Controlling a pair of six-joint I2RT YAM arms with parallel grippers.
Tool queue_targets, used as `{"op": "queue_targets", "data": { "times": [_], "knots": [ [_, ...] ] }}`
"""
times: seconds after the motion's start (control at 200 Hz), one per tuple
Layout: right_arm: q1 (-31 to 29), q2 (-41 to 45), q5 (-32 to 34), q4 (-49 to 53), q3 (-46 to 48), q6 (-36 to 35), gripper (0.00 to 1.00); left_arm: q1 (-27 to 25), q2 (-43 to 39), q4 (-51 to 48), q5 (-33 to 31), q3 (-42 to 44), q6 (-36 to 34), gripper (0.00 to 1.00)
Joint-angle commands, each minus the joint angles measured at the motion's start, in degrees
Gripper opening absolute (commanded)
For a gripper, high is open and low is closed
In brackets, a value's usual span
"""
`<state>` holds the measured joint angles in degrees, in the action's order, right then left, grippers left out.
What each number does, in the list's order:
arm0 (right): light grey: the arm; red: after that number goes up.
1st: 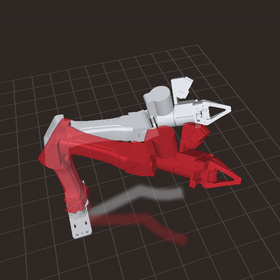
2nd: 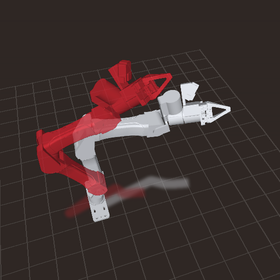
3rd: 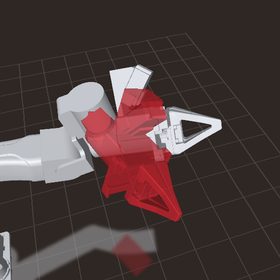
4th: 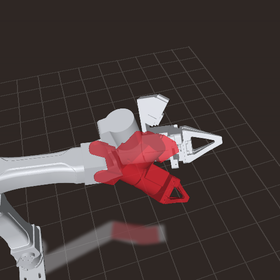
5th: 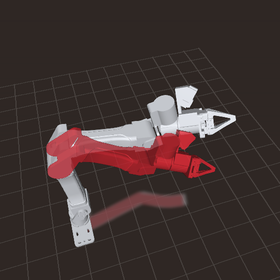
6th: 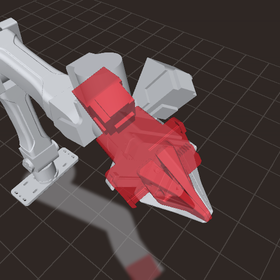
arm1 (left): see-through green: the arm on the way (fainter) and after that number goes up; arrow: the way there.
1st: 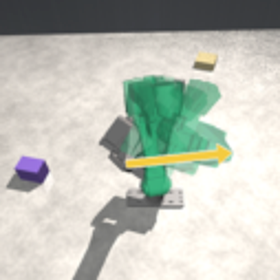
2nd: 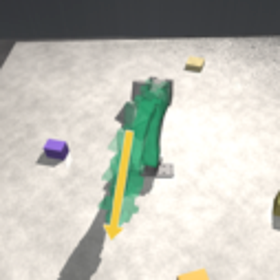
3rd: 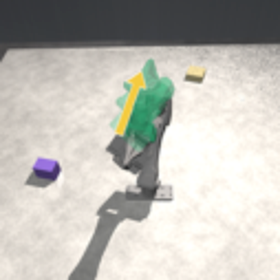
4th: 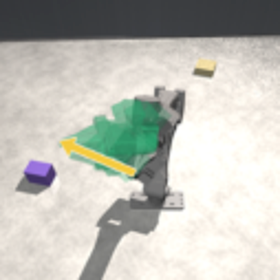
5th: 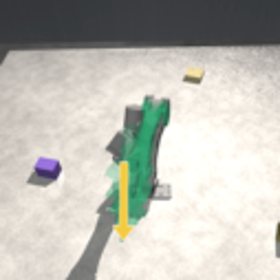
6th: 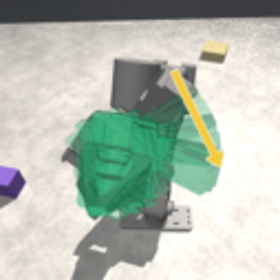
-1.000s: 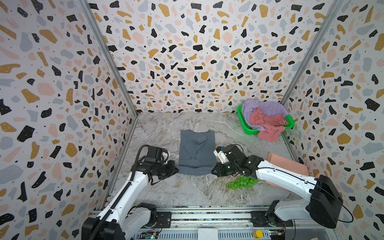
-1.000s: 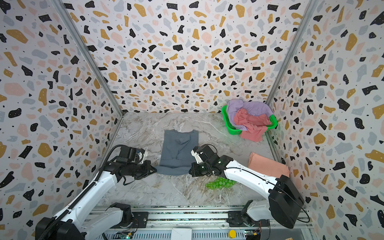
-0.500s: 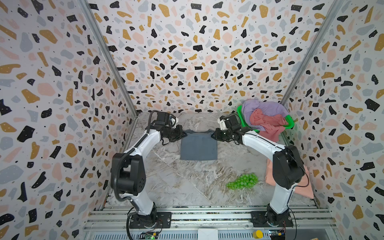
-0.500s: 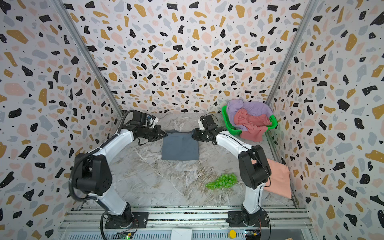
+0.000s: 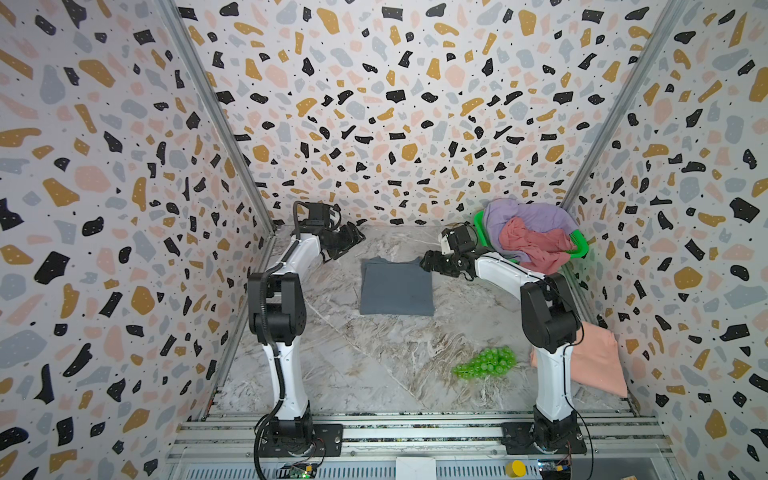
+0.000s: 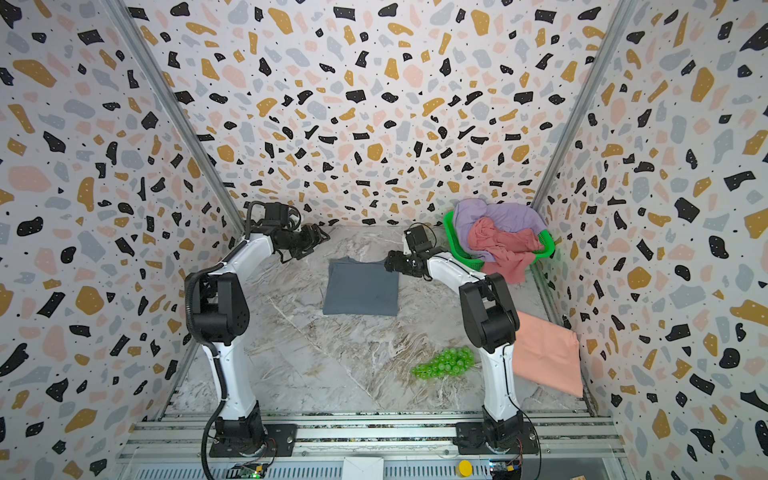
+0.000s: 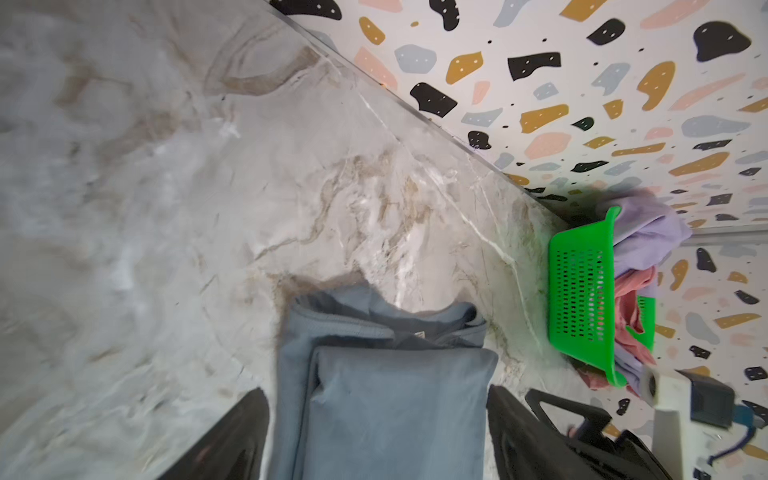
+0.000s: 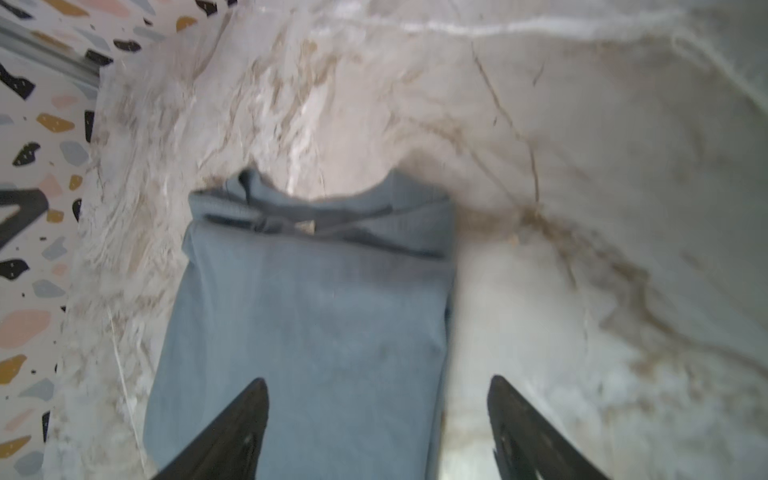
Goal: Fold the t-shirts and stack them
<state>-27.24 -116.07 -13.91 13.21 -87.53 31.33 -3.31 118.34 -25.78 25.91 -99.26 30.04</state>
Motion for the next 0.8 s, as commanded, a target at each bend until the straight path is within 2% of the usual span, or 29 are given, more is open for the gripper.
{"op": "queue_targets", "data": {
  "times": [0.0, 0.115, 0.24, 0.385, 0.516, 0.566, 0.696, 0.761, 0.791],
  "knots": [
    [-3.72, 7.33, 2.32, -5.24, 5.22, -1.12, 0.82, -0.55, -5.79, -2.69, -2.33, 9.42, -4.39, 0.83],
    [-6.77, 8.93, 2.07, -6.54, 10.35, 0.04, 0.82, -0.72, -11.82, 1.03, -0.26, 23.17, -4.48, 0.83],
    [-8.23, 9.58, 0.26, -10.2, 15.73, 4.83, 0.84, -1.66, -16.49, 4.52, 2.15, 34.76, -3.56, 0.83],
    [-8.19, 11.14, -1.63, -14.02, 20.27, 9.26, 0.88, -3.66, -17.01, 7.51, 4.37, 40.41, -2.02, 0.82],
    [-8.17, 14.27, -1.61, -16.28, 24.68, 14.28, 0.93, -5.13, -16.34, 13.9, 6.63, 43.14, 3.37, 0.75],
    [-7.92, 15.62, -2.32, -18.14, 27.06, 17.43, 0.94, -6.17, -15.67, 15.35, 7.15, 43.15, 5.02, 0.65],
    [-7.38, 19.9, -3.49, -22.61, 33.78, 26.47, 0.95, -9.59, -14.59, 18.32, 9.25, 42.33, 10.16, 0.23],
    [-7.32, 22.67, -3.37, -24.28, 36.97, 30.26, 0.96, -11.23, -15.51, 22.21, 9.73, 43.1, 15.62, 0.03],
    [-7.35, 24.14, -3.4, -25.55, 38.66, 31.95, 0.97, -11.95, -16.12, 24.91, 10.2, 43.58, 18.8, 0.0]
  ]
}}
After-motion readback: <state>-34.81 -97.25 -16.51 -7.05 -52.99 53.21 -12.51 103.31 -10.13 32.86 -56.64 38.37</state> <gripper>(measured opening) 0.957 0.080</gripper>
